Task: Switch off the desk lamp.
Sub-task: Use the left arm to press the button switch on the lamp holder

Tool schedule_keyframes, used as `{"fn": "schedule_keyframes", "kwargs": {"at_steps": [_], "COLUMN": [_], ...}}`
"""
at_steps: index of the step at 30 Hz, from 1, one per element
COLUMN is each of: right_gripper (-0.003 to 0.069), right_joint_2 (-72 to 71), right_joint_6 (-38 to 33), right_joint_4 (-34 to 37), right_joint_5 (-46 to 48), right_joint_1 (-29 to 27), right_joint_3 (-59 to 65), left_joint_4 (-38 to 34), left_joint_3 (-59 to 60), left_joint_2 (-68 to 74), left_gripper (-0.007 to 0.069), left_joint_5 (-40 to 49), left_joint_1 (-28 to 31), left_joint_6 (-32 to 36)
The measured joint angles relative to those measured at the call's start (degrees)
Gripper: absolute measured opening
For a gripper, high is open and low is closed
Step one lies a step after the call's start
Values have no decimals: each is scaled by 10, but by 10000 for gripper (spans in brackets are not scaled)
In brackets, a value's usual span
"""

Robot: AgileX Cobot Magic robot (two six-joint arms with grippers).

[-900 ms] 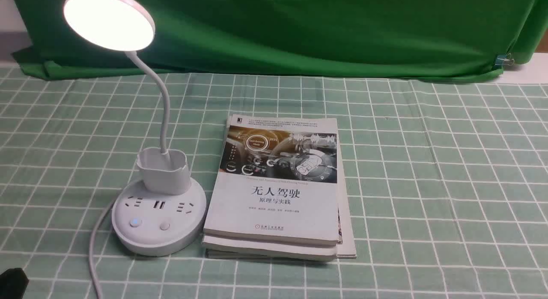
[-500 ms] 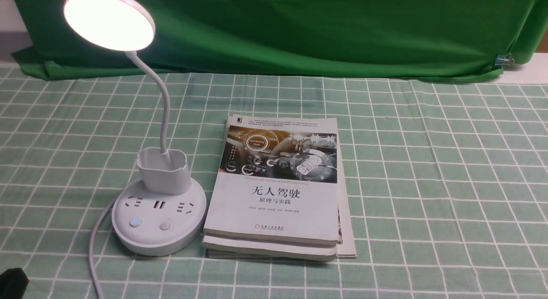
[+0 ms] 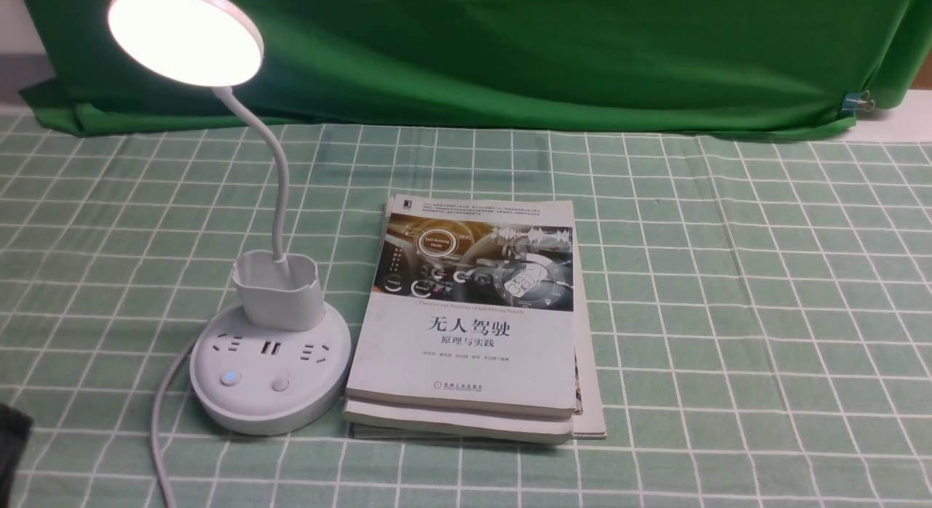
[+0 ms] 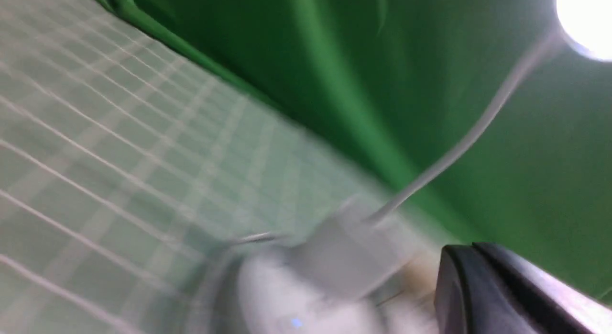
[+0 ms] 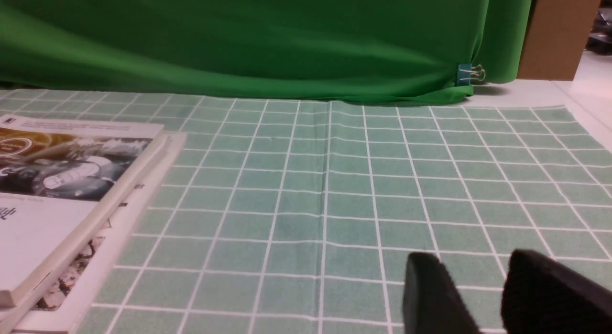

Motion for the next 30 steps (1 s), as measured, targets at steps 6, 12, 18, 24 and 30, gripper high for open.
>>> {"fn": "schedule_keyframes", "kwargs": {"at_steps": [6, 12, 18, 24, 30], "right_gripper": [242, 242, 242, 242, 242], "right_joint_2": [0, 0, 0, 0, 0], "right_joint_6": [0, 0, 0, 0, 0], "right_joint_4": [0, 0, 0, 0, 0], "right_joint_5": [0, 0, 0, 0, 0], "right_joint_1": [0, 0, 0, 0, 0], "right_joint_3": [0, 0, 0, 0, 0], "left_joint_4": [-20, 19, 104, 154, 249], "left_joint_3": [0, -97, -255, -377, -454], "left_joint_2": [0, 75, 274, 531, 705], "left_gripper": [0, 0, 0, 0, 0], "left_joint_5": [-26, 116, 323, 444, 459], "left_joint_1": [0, -1, -1, -43, -154], "left_joint_6": [-3, -7, 52, 154, 112]}}
